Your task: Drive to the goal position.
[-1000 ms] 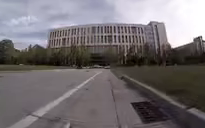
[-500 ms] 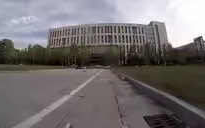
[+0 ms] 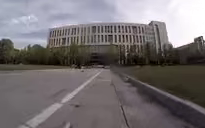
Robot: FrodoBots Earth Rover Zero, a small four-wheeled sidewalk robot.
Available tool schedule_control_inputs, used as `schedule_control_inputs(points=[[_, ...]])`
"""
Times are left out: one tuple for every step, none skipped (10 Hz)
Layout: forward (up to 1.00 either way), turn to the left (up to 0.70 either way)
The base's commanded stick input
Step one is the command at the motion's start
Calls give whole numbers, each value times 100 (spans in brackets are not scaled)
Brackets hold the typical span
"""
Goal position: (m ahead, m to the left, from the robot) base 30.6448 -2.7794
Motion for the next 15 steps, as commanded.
schedule_control_inputs(points=[[100, 0], [100, 0], [100, 0], [100, 0], [100, 0], [100, 0], [100, 0], [100, 0], [100, 0], [100, 0], [100, -17], [100, -32], [100, -32], [100, -33], [100, -35]])
